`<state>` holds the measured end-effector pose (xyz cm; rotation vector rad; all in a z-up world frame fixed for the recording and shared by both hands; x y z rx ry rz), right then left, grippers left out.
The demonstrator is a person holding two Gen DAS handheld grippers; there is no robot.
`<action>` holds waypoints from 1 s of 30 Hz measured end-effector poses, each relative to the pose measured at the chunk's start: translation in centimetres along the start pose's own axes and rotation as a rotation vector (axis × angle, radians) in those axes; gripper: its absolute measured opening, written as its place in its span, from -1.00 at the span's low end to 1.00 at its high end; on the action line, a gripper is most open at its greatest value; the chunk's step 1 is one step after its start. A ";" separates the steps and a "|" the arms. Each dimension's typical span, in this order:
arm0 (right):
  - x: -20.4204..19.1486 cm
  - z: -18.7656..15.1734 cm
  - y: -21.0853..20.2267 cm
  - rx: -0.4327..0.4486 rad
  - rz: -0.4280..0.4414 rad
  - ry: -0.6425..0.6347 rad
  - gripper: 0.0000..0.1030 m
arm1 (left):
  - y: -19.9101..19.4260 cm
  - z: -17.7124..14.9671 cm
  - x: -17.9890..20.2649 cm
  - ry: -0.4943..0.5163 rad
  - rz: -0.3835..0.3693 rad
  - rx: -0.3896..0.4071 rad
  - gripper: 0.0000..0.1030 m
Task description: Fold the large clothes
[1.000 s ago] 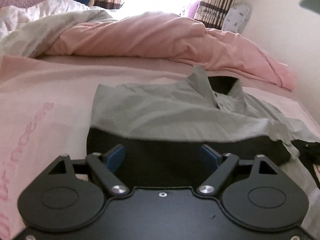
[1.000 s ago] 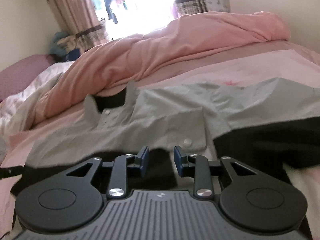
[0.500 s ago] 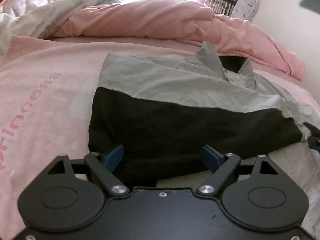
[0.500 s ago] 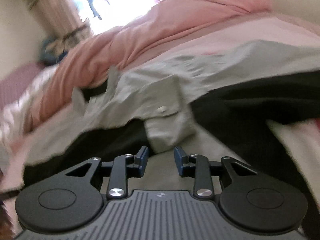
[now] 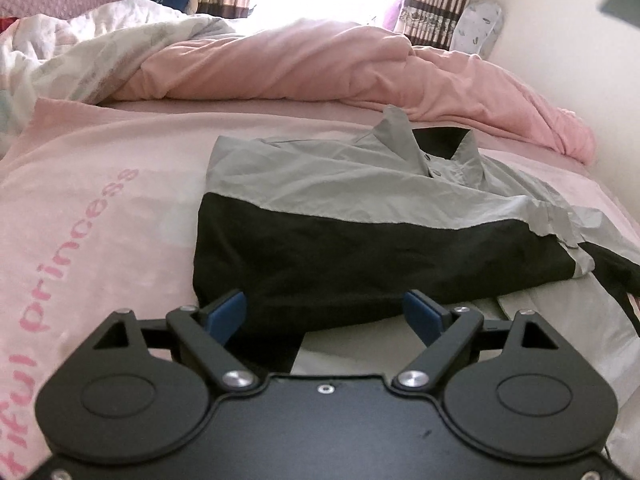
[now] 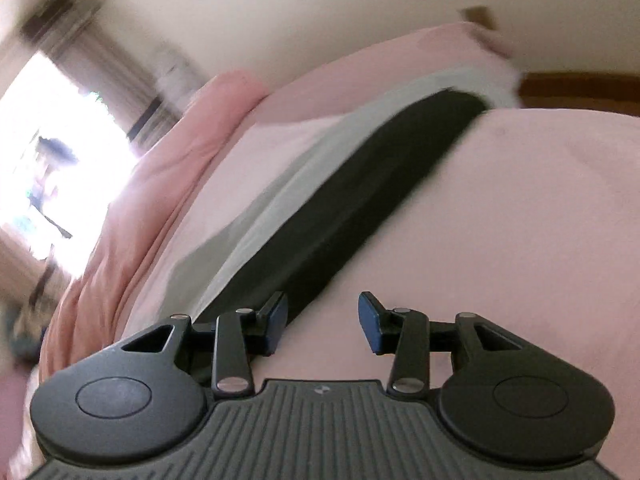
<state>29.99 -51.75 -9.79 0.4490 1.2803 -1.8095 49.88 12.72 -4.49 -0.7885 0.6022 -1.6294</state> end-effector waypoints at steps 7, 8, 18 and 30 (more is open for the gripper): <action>2.4 3.6 2.4 0.080 0.058 0.145 -0.04 | 1.1 0.8 0.7 0.004 0.027 -0.010 0.70; 2.5 4.2 2.8 0.097 0.058 0.161 -0.02 | 1.2 0.9 0.8 0.005 0.031 -0.012 0.70; 3.6 7.7 4.3 0.188 0.044 0.265 0.01 | 2.9 1.6 0.6 -0.007 0.070 -0.030 0.70; -6.7 6.7 -0.1 0.278 0.003 -0.062 -0.81 | 2.5 1.9 0.2 0.003 0.033 -0.014 0.70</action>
Point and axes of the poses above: each gripper's, at about its wrist camera, not at the fingertips, and y roughly the way its jaws point, x to its right, z to its top, the point moved 2 cm from there along y, roughly the way its jaws point, and after that the axes turned 8 degrees about -x, right-handed, at the moved point
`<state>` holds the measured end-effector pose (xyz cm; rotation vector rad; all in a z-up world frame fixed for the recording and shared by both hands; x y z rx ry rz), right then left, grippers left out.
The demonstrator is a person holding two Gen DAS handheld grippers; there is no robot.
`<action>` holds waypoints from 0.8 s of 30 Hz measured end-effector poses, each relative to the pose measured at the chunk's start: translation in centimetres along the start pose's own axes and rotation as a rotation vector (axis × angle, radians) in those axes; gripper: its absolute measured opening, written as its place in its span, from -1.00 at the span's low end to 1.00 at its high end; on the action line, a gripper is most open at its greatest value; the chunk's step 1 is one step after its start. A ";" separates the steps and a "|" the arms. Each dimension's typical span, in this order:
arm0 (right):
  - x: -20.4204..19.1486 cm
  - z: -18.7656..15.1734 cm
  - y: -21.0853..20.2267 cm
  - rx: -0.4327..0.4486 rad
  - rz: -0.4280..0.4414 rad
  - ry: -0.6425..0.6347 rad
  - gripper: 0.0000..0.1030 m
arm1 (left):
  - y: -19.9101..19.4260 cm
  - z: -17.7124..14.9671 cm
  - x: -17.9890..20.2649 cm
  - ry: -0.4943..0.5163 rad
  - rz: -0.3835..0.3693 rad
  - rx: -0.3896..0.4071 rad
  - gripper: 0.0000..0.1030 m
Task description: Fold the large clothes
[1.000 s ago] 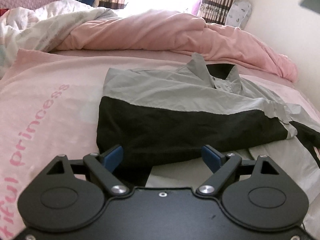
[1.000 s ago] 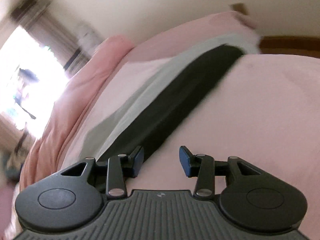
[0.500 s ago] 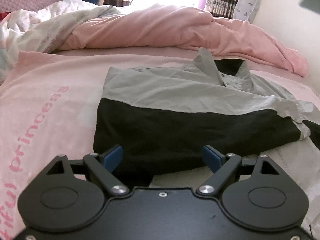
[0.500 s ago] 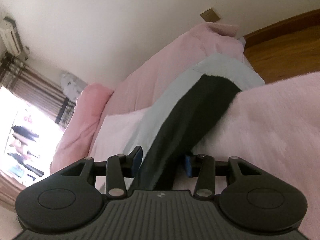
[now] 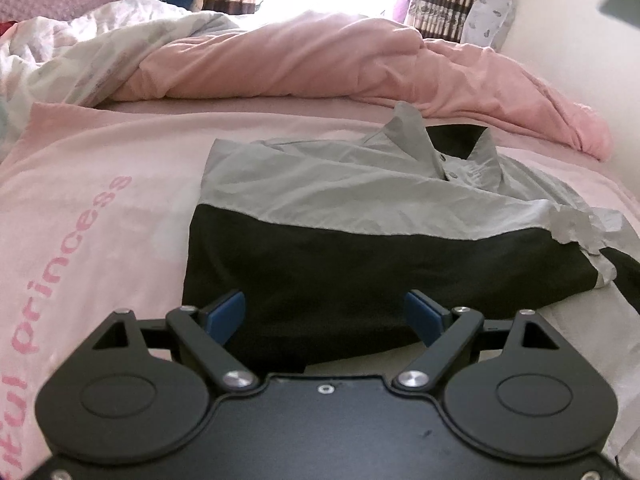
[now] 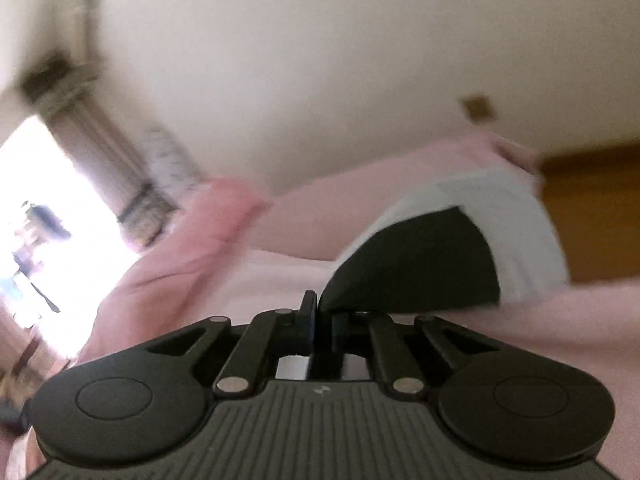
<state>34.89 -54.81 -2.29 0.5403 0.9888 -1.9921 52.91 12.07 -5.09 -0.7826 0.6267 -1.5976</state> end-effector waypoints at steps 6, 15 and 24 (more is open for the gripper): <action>-16.5 -6.8 -6.1 -0.020 0.312 -0.384 -0.78 | -0.4 -0.2 -0.4 -0.010 -0.032 0.006 0.70; -31.1 -33.2 -12.6 -0.340 0.594 -1.195 0.02 | -1.5 0.1 -0.2 -0.033 -0.074 0.026 0.70; -23.8 -28.4 -10.6 -0.443 0.451 -0.969 0.23 | -0.9 0.0 -0.5 -0.045 -0.124 0.026 0.70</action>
Point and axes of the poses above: each gripper's, at about its wrist camera, not at the fingertips, and y roughly the way its jaws point, x to its right, z to its top, the point moved 2 cm from there along y, roughly the way its jaws point, and after that the axes turned 8 degrees about -x, right-handed, at the moved point
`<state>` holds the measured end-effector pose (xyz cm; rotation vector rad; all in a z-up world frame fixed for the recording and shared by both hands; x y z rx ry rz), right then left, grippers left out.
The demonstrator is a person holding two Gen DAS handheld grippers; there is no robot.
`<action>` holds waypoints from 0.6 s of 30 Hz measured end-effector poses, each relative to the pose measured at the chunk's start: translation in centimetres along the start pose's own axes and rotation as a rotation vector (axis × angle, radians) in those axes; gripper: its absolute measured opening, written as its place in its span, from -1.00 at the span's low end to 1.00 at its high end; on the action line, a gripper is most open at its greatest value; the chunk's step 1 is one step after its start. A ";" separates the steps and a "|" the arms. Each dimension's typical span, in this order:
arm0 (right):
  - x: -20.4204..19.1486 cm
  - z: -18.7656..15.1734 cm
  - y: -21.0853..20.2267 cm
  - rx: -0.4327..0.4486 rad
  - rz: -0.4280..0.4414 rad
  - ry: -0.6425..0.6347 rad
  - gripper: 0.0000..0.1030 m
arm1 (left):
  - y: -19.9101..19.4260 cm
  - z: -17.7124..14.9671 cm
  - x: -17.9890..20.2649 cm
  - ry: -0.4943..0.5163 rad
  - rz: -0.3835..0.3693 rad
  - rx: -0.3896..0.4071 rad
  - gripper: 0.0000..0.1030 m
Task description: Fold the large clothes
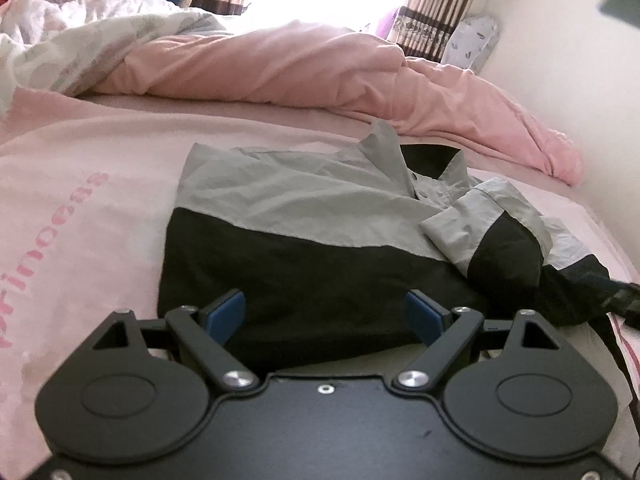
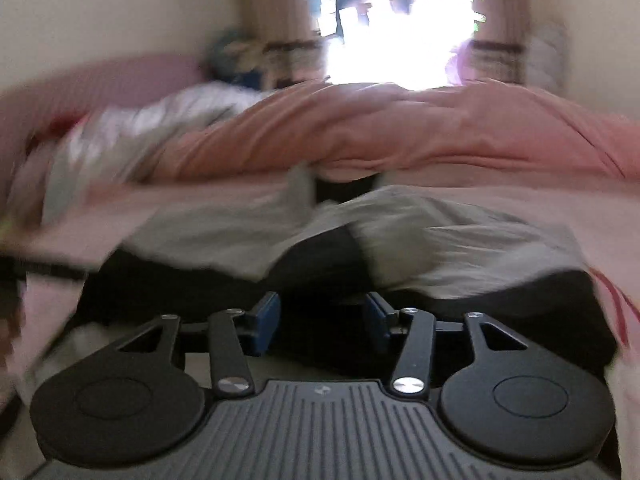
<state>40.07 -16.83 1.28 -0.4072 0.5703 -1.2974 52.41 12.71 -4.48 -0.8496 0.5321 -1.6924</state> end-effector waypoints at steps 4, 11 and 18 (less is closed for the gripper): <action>5.3 1.7 1.2 0.021 -0.005 0.219 0.36 | 0.3 -0.1 0.0 0.000 -0.002 -0.005 0.70; 8.7 1.6 8.6 -0.093 0.148 0.567 0.34 | 0.0 -0.2 -0.8 -0.018 0.009 -0.008 0.70; 3.5 2.9 7.7 -0.010 0.358 0.544 -0.36 | -1.1 0.0 -2.0 -0.031 0.041 0.008 0.70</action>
Point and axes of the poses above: each gripper's, at about its wrist camera, not at the fingertips, and y roughly the way its jaws point, x to its right, z to its top, the point moved 2 cm from there along y, roughly the way its jaws point, and after that the axes turned 8 degrees about -x, right-handed, at the moved point
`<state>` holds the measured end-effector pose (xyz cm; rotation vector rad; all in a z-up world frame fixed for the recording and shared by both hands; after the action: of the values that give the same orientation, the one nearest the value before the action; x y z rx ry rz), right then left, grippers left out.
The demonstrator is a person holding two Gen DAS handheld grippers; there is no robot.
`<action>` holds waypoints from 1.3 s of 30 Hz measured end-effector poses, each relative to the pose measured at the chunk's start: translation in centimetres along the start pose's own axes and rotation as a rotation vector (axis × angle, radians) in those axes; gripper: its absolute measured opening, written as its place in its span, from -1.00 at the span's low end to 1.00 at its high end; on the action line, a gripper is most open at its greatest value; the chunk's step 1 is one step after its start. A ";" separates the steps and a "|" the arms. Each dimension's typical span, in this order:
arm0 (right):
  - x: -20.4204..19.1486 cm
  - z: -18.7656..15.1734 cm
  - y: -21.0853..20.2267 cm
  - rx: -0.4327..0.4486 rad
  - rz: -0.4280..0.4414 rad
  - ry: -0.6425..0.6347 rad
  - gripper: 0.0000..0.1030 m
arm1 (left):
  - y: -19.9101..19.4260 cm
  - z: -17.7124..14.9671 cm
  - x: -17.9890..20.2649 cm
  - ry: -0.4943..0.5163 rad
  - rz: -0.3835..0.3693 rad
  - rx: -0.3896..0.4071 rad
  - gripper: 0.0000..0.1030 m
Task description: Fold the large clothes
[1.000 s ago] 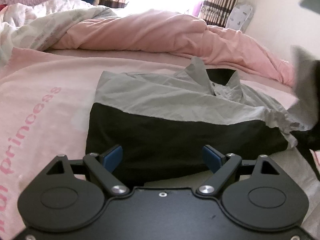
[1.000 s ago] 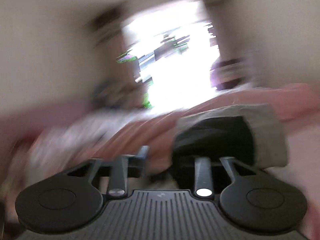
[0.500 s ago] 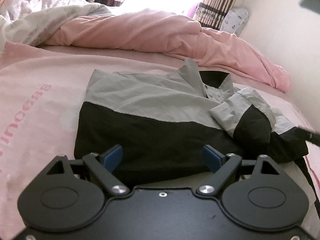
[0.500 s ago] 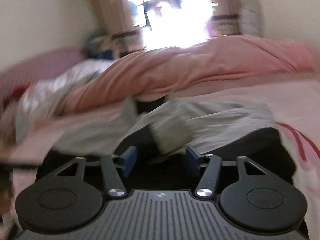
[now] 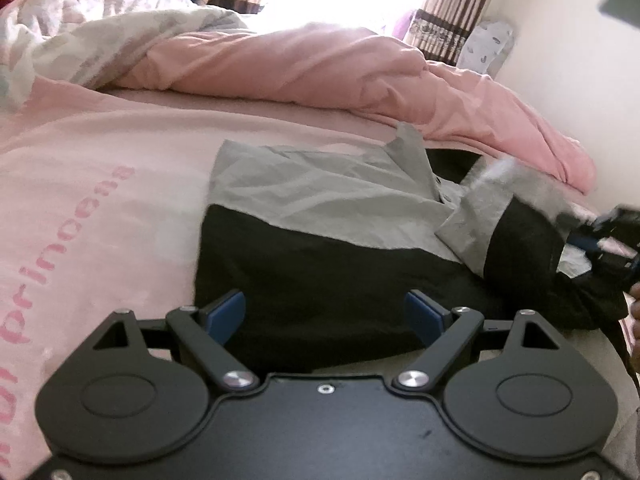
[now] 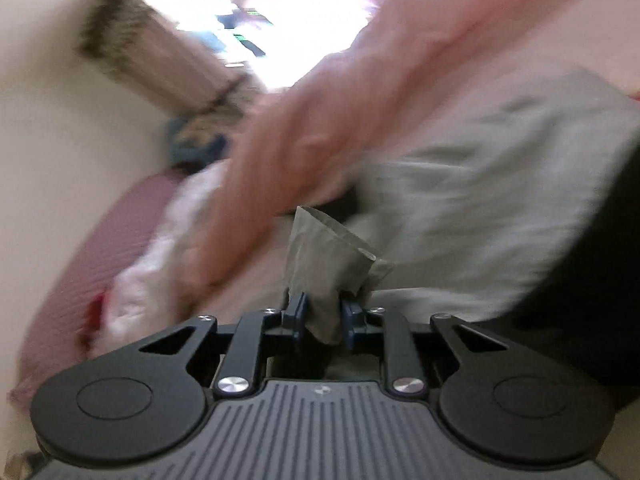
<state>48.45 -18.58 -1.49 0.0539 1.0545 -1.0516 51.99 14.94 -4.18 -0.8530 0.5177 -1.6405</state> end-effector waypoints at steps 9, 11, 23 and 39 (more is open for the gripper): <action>-7.3 -3.1 -2.7 -0.099 0.148 -0.279 0.21 | -0.6 -0.6 0.3 -0.074 -0.100 0.000 0.70; -4.5 -2.6 -4.5 -0.082 0.094 -0.214 0.21 | -0.3 -0.7 0.4 -0.090 -0.130 -0.011 0.70; 13.5 -2.9 -13.8 0.054 -0.113 0.228 0.30 | 4.4 -0.6 -0.2 -0.281 -0.254 -0.134 0.05; 13.9 -0.7 -7.8 0.098 -0.175 0.254 -0.79 | 2.4 3.1 0.1 -0.115 -0.164 0.028 -0.78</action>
<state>43.49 -31.94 -8.71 0.1815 1.2528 -1.2787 55.84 14.62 -3.93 -0.9836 0.3509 -1.7307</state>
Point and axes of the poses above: each gripper's, at about its wrist camera, not at the fingertips, and y roughly the way its jaws point, x to its right, z to its top, the point moved 2 cm from there along y, roughly the way its jaws point, and after that the axes turned 8 degrees about -x, right-handed, at the moved point
